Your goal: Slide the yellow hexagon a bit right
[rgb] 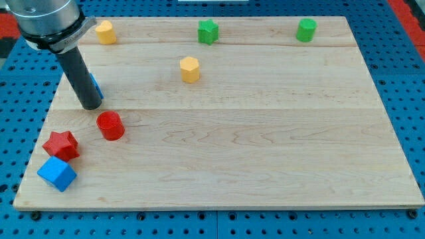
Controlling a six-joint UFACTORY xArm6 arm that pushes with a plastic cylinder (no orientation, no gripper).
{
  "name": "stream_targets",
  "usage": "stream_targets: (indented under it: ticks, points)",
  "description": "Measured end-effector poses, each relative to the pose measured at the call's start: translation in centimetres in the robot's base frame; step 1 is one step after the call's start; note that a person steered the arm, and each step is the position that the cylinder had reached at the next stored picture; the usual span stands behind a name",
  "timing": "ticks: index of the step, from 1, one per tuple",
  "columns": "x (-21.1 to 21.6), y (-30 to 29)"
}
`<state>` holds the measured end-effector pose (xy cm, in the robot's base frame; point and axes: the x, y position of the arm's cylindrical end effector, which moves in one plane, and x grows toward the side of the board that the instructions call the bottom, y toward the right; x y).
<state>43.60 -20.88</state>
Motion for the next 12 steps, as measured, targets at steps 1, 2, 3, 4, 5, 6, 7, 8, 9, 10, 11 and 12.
stream_targets:
  ticks: [1, 2, 3, 4, 5, 6, 7, 8, 9, 10, 11, 12]
  points:
    - [0.0, 1.6]
    - [0.0, 3.1]
    - [0.0, 3.2]
    - [0.0, 3.2]
    - [0.0, 7.1]
    - [0.0, 9.3]
    - [-0.1, 9.3]
    - [-0.1, 9.3]
    - [-0.2, 9.3]
    - [-2.1, 9.0]
    - [-4.9, 8.4]
    - [-7.2, 8.7]
